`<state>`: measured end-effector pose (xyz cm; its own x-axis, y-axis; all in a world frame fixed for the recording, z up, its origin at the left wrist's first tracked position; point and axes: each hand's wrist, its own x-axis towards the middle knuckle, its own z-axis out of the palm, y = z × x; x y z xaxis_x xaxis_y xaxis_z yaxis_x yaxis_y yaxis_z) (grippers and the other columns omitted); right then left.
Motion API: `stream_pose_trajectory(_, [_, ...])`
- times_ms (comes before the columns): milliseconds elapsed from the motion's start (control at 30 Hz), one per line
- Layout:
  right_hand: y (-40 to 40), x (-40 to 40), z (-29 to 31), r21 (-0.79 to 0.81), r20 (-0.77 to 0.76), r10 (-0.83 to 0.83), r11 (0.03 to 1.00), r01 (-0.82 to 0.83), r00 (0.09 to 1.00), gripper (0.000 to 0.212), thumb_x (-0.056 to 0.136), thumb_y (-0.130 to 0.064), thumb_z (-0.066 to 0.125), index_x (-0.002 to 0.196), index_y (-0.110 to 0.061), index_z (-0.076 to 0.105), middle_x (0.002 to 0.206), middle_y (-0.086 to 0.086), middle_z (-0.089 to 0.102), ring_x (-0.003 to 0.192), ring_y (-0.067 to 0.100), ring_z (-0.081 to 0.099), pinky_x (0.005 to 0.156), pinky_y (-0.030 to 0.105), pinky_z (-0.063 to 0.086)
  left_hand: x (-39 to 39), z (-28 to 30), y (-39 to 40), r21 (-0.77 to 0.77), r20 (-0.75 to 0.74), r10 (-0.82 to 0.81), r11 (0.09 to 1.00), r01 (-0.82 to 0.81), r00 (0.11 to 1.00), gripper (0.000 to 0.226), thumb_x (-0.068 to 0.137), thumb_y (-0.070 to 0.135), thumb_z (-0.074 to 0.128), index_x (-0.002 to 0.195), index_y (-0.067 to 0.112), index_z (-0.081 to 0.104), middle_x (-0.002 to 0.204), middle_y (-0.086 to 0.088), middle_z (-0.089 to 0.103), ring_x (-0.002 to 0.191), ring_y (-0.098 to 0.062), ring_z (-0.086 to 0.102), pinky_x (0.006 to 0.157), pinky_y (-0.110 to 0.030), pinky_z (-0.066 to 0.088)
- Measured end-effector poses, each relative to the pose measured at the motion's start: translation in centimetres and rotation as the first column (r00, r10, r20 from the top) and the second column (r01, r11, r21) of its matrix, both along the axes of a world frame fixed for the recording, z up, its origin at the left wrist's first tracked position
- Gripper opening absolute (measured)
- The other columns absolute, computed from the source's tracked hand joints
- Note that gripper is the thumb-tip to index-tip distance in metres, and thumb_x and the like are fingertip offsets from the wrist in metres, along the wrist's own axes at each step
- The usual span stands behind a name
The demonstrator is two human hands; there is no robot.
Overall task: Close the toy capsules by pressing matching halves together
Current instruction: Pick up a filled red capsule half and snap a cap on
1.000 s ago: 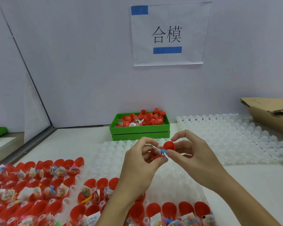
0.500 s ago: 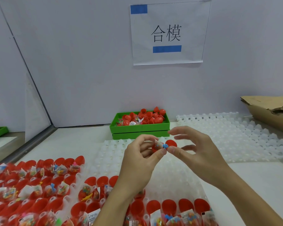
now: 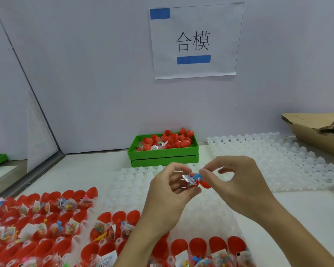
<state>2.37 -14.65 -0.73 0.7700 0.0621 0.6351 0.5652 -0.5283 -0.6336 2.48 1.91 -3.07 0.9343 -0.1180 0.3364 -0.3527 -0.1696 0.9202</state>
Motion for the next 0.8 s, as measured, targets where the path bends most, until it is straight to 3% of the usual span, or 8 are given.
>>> stream_pose_trajectory(167, [-0.2, -0.2, 0.2, -0.086, 0.044, -0.046, 0.995, 0.050, 0.998, 0.022, 0.077, -0.030, 0.074, 0.064, -0.044, 0.065, 0.064, -0.025, 0.066, 0.079, -0.005, 0.063, 0.070, 0.008, 0.045, -0.1, 0.0, -0.1, 0.011, 0.018, -0.005, 1.000, 0.005, 1.000, 0.030, 0.078, 0.002, 0.079, 0.095, 0.019, 0.062, 0.089, 0.006, 0.076, 0.084, -0.009, 0.073, 0.073, -0.015, 0.055])
stream_pose_trajectory(300, [0.3, -0.1, -0.5, -0.159, 0.006, -0.079, 0.984, 0.079, 0.997, 0.018, 0.080, -0.031, 0.075, 0.065, -0.036, 0.067, 0.066, -0.021, 0.064, 0.077, 0.003, 0.061, 0.067, 0.015, 0.046, -0.1, -0.1, -0.2, 0.018, 0.029, -0.009, 1.000, 0.008, 1.000, 0.029, 0.078, 0.003, 0.080, 0.094, 0.018, 0.062, 0.088, 0.005, 0.076, 0.085, -0.012, 0.073, 0.077, -0.019, 0.056])
stream_pose_trajectory(367, [0.8, 0.0, -0.9, -0.143, -0.007, -0.105, 0.984, 0.103, 0.994, 0.017, 0.082, -0.029, 0.075, 0.067, -0.028, 0.068, 0.069, -0.016, 0.063, 0.074, 0.004, 0.059, 0.068, 0.021, 0.048, -0.1, -0.2, -0.2, 0.029, 0.030, -0.006, 1.000, 0.005, 1.000, 0.029, 0.078, 0.004, 0.081, 0.094, 0.018, 0.062, 0.088, 0.004, 0.076, 0.085, -0.013, 0.073, 0.077, -0.019, 0.057])
stream_pose_trajectory(567, [2.0, 0.0, -1.3, 0.024, -0.035, -0.125, 0.992, 0.126, 0.991, 0.019, 0.084, -0.024, 0.073, 0.066, -0.023, 0.068, 0.068, -0.011, 0.063, 0.078, 0.005, 0.058, 0.069, 0.017, 0.045, -0.2, -0.1, -0.2, 0.047, 0.045, 0.005, 0.999, -0.007, 0.999, 0.028, 0.078, 0.007, 0.081, 0.095, 0.020, 0.063, 0.090, 0.007, 0.076, 0.086, -0.010, 0.073, 0.076, -0.019, 0.057])
stream_pose_trajectory(800, [2.1, -0.2, -1.5, -0.047, -0.087, -0.141, 0.989, 0.137, 0.986, 0.019, 0.082, -0.031, 0.072, 0.064, -0.032, 0.067, 0.071, -0.013, 0.063, 0.074, 0.002, 0.059, 0.063, 0.014, 0.044, -0.3, -0.3, -0.5, 0.087, 0.071, 0.012, 0.996, -0.019, 0.997, 0.022, 0.080, 0.008, 0.080, 0.091, 0.020, 0.066, 0.089, 0.008, 0.076, 0.085, -0.007, 0.073, 0.075, -0.017, 0.056])
